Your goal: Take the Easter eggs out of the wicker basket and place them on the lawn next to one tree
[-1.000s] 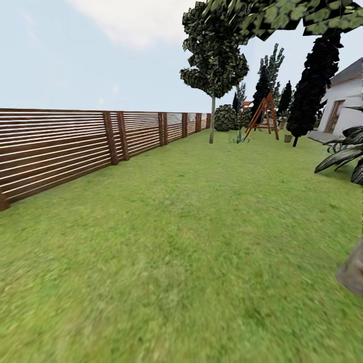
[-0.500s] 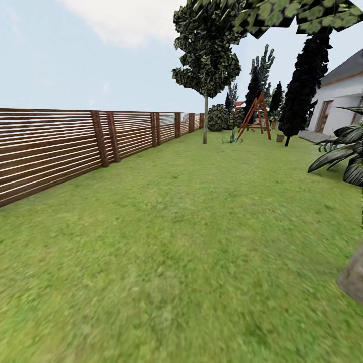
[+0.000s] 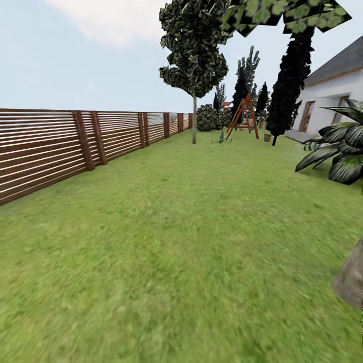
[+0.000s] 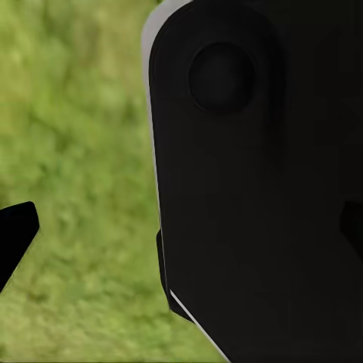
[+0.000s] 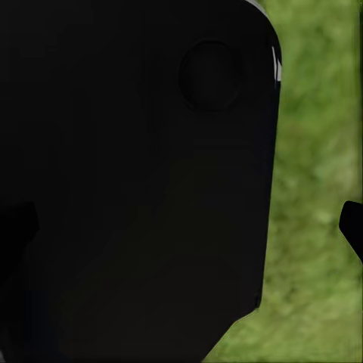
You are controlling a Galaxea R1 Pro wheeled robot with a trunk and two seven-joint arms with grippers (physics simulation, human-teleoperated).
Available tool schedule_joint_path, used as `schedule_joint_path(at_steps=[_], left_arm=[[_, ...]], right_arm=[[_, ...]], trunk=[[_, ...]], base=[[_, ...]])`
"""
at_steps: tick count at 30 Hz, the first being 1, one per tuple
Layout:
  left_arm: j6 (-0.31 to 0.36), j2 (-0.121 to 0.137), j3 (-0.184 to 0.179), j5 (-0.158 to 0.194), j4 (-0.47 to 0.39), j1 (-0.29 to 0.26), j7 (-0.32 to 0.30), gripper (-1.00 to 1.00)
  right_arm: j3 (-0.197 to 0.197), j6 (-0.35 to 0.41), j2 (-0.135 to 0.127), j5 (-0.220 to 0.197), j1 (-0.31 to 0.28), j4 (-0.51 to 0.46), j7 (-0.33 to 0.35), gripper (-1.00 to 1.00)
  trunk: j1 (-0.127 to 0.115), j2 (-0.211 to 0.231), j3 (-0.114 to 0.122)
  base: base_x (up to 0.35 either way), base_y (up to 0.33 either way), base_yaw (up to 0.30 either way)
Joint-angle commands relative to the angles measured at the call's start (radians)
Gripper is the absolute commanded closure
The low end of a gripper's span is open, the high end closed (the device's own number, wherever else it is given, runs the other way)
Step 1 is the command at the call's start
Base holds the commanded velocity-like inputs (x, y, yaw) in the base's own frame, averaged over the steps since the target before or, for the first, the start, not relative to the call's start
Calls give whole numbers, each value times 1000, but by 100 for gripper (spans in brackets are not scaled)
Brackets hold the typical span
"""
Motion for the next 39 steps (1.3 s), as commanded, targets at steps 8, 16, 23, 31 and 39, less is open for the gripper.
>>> schedule_joint_path(at_steps=[8, 16, 23, 31, 39], left_arm=[[-4, 0, -5, -1, 1, 0, 1, -100], [-4, 0, -5, -2, 1, 0, 1, -100], [-4, -2, -13, -2, 1, 0, 1, -100], [-4, -2, -16, -1, 1, 0, 1, -100], [-4, -1, -17, -1, 1, 0, 1, -100]], right_arm=[[-1, -2, 0, 1, 0, -1, 0, -100], [0, -2, 1, 1, 0, -2, 0, -100], [5, -1, -10, 6, 0, 6, -7, -100], [3, -2, -8, 5, 0, -4, -10, -100], [0, -2, -7, 3, 0, -3, -11, -100]], trunk=[[1, 0, -1], [1, 0, -1], [1, 0, -1], [1, 0, -1], [1, 0, -1]], base=[[332, 0, -48], [332, 0, -105], [332, 0, -25], [332, 0, -3], [332, 0, 0]])
